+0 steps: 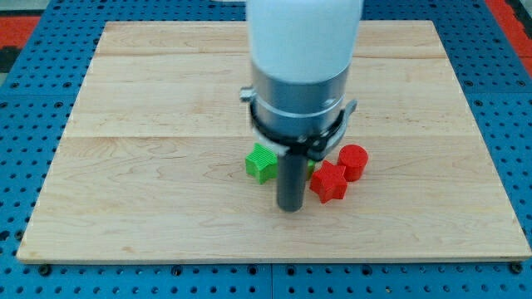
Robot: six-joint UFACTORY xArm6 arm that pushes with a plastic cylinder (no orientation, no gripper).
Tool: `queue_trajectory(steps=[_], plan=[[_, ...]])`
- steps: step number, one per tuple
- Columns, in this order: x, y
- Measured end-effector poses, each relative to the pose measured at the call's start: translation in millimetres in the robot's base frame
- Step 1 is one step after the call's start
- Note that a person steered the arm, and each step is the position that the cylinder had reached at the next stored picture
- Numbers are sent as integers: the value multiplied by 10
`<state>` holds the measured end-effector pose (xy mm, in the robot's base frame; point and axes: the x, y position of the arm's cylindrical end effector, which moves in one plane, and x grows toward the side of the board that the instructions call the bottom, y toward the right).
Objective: Separate the red star from the red circle
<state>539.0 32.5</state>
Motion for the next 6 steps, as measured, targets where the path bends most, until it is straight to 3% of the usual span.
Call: queue_trajectory(steps=[5,6], plan=[[-397,897],[-259,1081]])
